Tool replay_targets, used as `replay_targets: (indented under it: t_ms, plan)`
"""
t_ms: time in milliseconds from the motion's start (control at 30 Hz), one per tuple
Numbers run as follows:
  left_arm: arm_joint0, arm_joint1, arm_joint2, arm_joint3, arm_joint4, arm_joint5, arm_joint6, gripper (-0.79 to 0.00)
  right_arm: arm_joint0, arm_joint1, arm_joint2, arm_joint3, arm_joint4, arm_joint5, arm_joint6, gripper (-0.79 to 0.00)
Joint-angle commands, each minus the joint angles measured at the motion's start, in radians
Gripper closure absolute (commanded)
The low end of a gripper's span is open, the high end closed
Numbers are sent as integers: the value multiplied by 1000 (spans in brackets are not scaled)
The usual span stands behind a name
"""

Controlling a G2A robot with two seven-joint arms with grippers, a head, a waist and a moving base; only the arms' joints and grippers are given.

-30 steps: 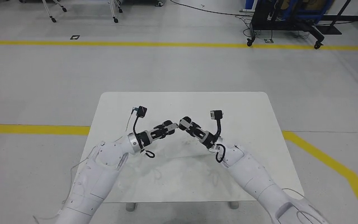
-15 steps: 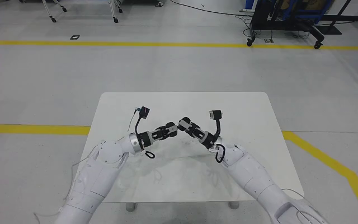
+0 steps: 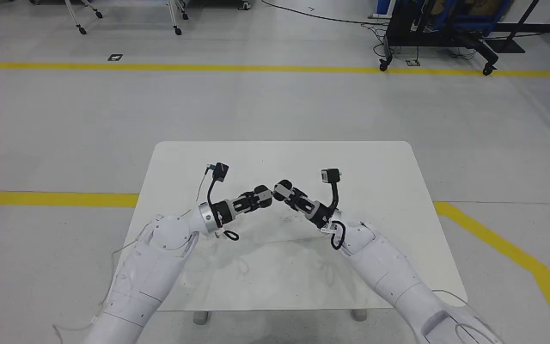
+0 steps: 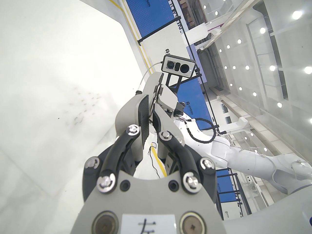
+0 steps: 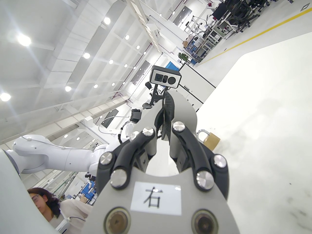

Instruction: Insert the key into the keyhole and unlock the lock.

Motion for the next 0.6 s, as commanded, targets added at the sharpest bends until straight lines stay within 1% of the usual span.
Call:
replay_targets:
  t_ms: [0,133,467,500,533,567]
  plan:
    - [1,0,-3,0,1,-2,11,0,-2,-1,2,-3,-1,0,2,0]
    - [5,1,-7,-2,3,-2,26,0,-7,-2,5,-8,7,-1,12,0]
    - [10,2,-10,-5,-6,-2,26,0,-8,-3,9,-2,80,-13,82,0]
    - [10,2,-10,-6,-7,-4,25,-68,-8,-3,10,-1,84,-14,88,0]
    - [10,2,-10,-6,-8,-5,24,-117,-8,-3,10,0,89,-14,94,0]
    - [10,3,-11,-6,-7,-7,24,-135,-8,-3,11,0,93,-14,99,0]
